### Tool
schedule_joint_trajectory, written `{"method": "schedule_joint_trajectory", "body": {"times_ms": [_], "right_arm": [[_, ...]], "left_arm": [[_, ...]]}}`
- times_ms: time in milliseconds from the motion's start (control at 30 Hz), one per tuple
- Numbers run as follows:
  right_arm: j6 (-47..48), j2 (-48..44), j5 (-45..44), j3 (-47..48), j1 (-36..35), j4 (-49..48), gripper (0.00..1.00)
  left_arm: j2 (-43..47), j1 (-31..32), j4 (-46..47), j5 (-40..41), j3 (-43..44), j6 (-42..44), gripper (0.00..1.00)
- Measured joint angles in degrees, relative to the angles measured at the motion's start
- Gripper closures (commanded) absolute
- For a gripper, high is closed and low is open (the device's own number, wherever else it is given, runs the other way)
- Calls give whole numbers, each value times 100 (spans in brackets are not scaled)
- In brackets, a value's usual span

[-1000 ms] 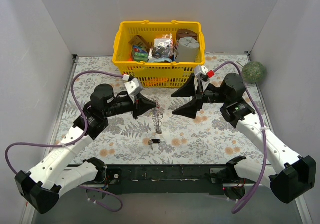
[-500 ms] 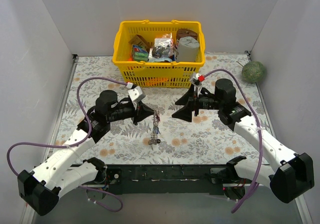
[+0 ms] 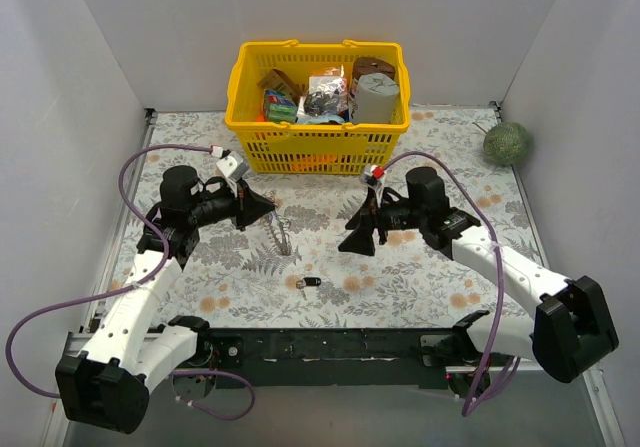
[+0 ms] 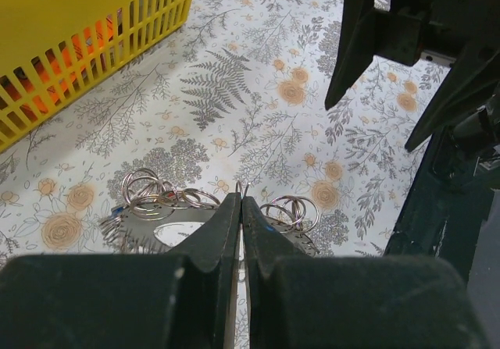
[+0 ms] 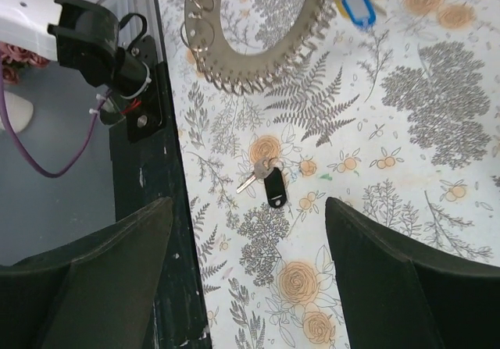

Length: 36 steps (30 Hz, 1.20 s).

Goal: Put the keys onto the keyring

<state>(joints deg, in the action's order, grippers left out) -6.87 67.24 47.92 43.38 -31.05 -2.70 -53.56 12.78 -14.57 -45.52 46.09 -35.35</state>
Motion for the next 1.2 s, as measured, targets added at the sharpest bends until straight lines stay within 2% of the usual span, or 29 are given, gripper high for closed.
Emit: {"method": "schedule_joint_trajectory", "body": {"times_ms": [233,433,667,867,1033,1200], "right_arm": [[168,721,-286,-2,-667,-55,18],[245,1401,-437,2,-1137,-98,21],[267,1687,-601,61,-1276,-254,30],[291,2299,-791,470,-1458,-258,34],[361,2688,-946,706,-1626,-267,35],[431,3080,-1025,883,-1753,-341,38]], "left_arm": [[9,-258,-120,-146,42,-85,100],[15,-330,-162,63,264,-271,100],[37,-361,-122,699,664,-498,100],[96,-367,9,1051,986,-708,100],[90,-367,-26,1189,1462,-793,100],[72,-354,0,990,1904,-817,100]]}}
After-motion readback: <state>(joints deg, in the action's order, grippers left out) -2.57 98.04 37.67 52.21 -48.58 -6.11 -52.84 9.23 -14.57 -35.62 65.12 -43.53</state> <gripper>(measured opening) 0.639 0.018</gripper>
